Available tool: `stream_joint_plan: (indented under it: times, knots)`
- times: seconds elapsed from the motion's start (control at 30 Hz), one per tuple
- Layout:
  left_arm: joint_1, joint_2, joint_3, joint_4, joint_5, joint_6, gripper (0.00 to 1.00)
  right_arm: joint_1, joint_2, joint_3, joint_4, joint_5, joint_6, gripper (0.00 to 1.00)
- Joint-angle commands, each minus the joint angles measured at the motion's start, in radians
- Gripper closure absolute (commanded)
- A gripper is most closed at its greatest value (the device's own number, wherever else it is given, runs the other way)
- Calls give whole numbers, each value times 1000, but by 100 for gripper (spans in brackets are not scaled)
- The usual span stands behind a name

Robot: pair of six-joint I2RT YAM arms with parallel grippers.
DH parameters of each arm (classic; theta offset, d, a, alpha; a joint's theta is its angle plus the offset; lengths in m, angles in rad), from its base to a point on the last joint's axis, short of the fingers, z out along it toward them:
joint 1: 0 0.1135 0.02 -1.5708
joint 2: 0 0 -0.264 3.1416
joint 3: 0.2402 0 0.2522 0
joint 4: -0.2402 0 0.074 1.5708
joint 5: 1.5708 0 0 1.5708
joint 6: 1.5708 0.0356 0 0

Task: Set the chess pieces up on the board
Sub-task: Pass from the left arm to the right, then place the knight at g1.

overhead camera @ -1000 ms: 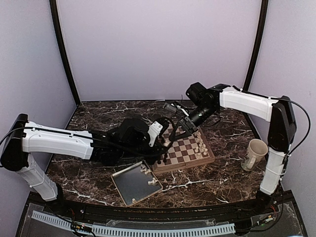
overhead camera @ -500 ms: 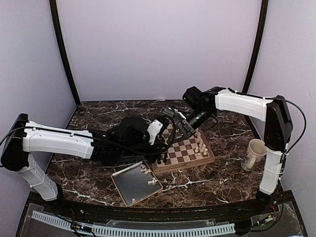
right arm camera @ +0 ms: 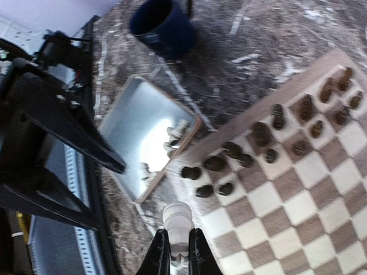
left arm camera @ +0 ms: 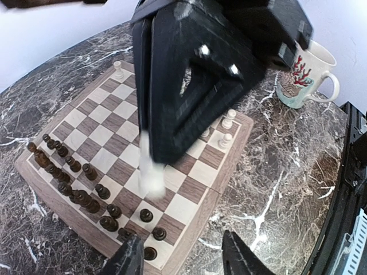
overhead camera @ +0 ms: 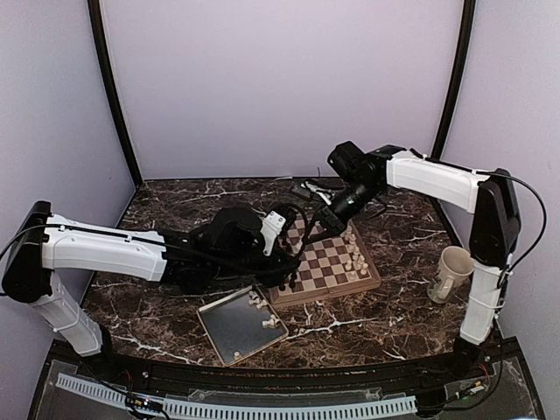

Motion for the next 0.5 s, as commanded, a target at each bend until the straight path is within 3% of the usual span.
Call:
stream_joint_plan:
  times: [0.0, 0.2, 0.47]
  knots:
    - [13, -42, -56, 13, -36, -33, 51, -52, -70, 29, 83, 379, -5, 93]
    - [15, -55, -81, 28, -35, -43, 51, -93, -36, 20, 153, 705, -53, 94]
    - [15, -59, -100, 42, -27, -43, 51, -128, 111, 143, 108, 760, -41, 94]
